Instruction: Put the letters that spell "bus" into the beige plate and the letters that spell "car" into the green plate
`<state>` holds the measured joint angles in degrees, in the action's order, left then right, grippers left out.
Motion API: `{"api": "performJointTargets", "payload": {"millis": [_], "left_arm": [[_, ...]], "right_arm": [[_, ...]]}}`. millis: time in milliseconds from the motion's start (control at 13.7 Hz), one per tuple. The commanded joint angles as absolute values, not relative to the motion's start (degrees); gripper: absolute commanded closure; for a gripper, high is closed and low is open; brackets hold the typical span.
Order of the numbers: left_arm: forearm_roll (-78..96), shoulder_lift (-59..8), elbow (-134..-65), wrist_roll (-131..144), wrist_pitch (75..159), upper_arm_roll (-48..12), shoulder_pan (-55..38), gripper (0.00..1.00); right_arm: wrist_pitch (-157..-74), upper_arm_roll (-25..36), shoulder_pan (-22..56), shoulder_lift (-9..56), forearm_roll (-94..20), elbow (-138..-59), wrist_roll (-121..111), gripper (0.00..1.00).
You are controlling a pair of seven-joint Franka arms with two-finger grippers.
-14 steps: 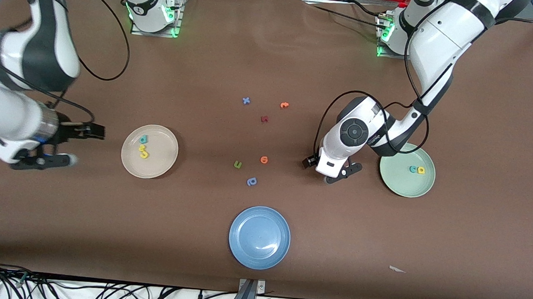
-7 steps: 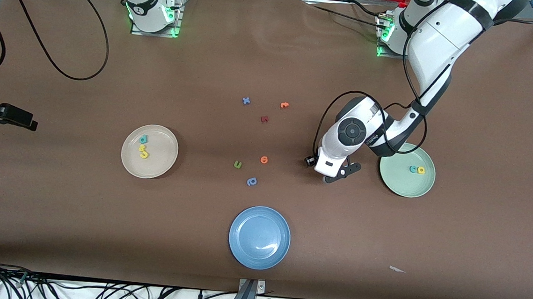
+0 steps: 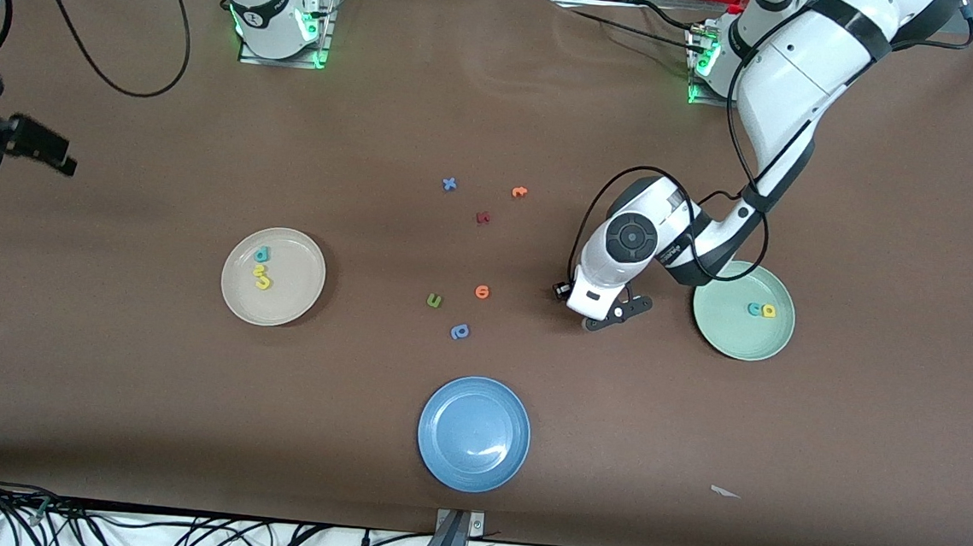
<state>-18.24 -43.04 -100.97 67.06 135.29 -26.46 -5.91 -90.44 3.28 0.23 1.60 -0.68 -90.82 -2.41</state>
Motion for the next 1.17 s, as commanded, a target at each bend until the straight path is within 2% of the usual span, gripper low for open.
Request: {"api": "performJointTargets", "payload": {"millis": [0, 365, 583, 802, 1094], "left_arm": [[-20.3, -43.2, -100.5, 68.0, 135.4, -26.1, -6.4, 0.42], [-20.3, -43.3, -100.5, 68.3, 135.4, -26.1, -6.5, 0.63], [-20.3, -43.2, -100.5, 68.3, 135.4, -26.1, -6.5, 0.79], [-20.3, -42.5, -100.4, 68.3, 134.9, -26.1, -5.9, 0.8], [-19.8, -37.9, -100.3, 67.6, 133.0, -26.4, -2.7, 0.83]], "right_arm": [[-90.4, 3.3, -0.1, -2.2, 0.3, -96.3, -2.2, 0.0], [-91.2, 3.3, 0.6, 0.0, -0.6, -94.3, -1.9, 0.0], [-91.3, 3.3, 0.5, 0.1, -0.4, -94.3, -2.0, 0.0], [-91.3, 3.3, 0.5, 0.1, -0.4, -94.3, -2.0, 0.0], [-92.7, 3.2, 1.5, 0.2, -0.4, -94.3, -2.0, 0.0]]}}
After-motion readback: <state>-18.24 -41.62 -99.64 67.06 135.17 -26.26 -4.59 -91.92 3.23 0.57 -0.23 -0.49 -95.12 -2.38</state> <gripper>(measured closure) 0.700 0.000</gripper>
